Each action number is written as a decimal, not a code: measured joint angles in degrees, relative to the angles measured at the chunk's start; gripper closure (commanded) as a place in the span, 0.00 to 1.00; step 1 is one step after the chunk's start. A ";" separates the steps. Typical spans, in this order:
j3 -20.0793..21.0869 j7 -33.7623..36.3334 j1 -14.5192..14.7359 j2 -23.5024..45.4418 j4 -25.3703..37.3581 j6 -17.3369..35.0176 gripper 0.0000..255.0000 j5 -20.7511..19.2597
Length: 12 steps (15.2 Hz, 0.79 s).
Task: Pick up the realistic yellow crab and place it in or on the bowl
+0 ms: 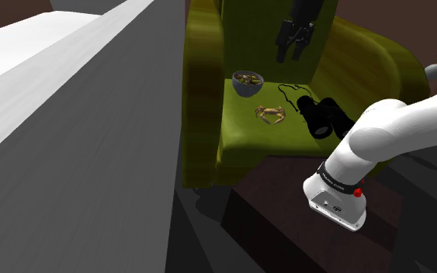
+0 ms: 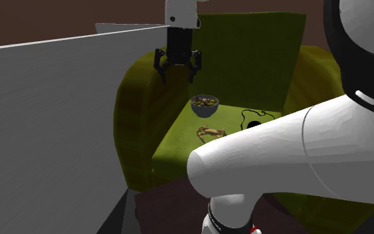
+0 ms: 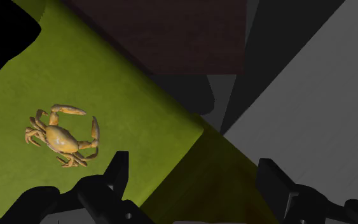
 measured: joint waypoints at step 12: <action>2.28 12.56 -7.67 2.27 -17.04 25.37 0.00 -0.20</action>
